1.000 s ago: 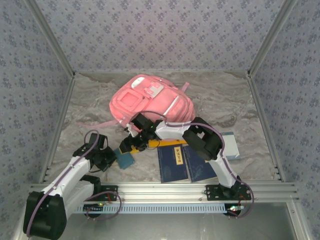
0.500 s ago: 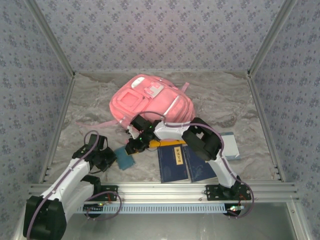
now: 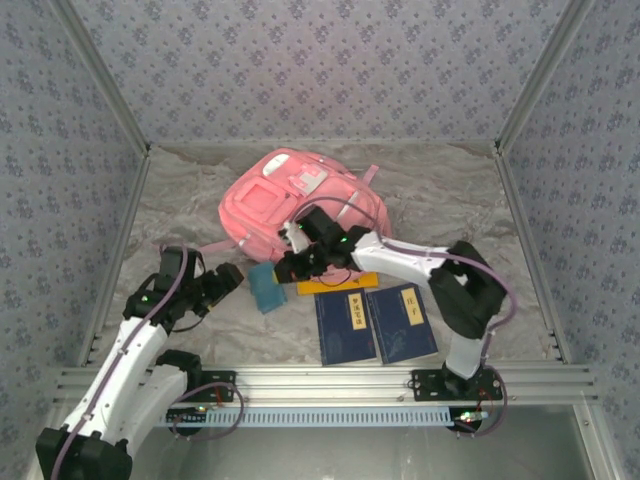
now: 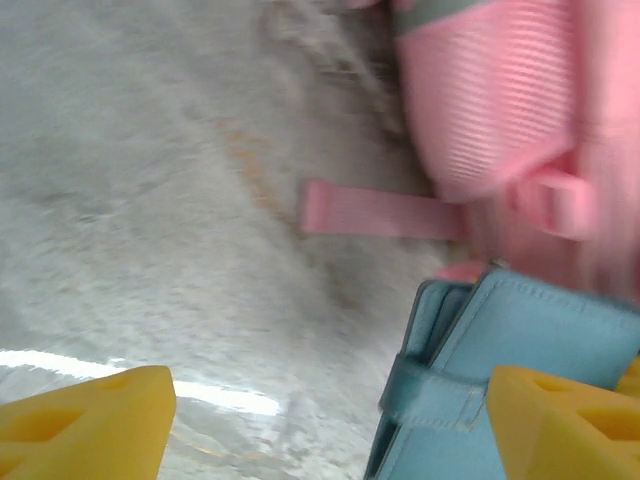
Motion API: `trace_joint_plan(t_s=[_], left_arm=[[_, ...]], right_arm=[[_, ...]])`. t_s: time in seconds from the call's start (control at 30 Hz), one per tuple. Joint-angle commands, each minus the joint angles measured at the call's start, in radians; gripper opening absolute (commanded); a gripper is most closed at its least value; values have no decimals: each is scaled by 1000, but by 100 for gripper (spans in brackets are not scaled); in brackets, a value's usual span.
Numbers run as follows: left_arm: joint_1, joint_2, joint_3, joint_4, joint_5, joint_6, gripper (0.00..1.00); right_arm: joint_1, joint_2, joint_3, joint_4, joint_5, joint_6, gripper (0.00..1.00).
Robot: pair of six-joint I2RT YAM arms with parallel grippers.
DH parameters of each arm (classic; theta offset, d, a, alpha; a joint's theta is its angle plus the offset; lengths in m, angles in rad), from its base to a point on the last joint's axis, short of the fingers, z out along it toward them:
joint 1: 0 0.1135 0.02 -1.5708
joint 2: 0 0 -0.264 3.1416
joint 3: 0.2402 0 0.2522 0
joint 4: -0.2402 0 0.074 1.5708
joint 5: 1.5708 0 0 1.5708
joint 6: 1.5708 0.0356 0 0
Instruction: Pack the student bag
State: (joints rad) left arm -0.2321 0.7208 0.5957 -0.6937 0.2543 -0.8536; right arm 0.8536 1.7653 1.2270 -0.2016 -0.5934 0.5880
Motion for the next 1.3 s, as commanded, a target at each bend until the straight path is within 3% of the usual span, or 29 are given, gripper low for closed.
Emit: trace_joint_plan(t_s=[0.0,0.1,0.3,0.47,0.6,0.7,1.03,1.17,1.27], left_arm=[[-10,-12,55,108,201,108,83],[-12,0,86,230,351,120,87],[-24,82,144,408,510,22,87],[-88,126,156,495,513,-6,83],[-111,166,163,501,504,-17,79],[-117,192,158,554,516,-65,70],[-163,220,131,732,520,-174,45],[-170,216,101,781,517,-196,22],[-172,209,83,804,516,-203,5]], right_arm=[[-50,-112,-80,73,-26,34,5],[-91,-204,-135,158,-81,99,5],[-125,-324,-186,254,-135,173,7],[-135,-352,-211,299,-158,209,7],[-148,-368,-259,436,-202,299,8],[-149,-366,-279,505,-210,356,10],[-147,-360,-276,469,-195,331,21],[-148,-365,-272,434,-168,313,30],[-151,-373,-274,427,-159,313,49]])
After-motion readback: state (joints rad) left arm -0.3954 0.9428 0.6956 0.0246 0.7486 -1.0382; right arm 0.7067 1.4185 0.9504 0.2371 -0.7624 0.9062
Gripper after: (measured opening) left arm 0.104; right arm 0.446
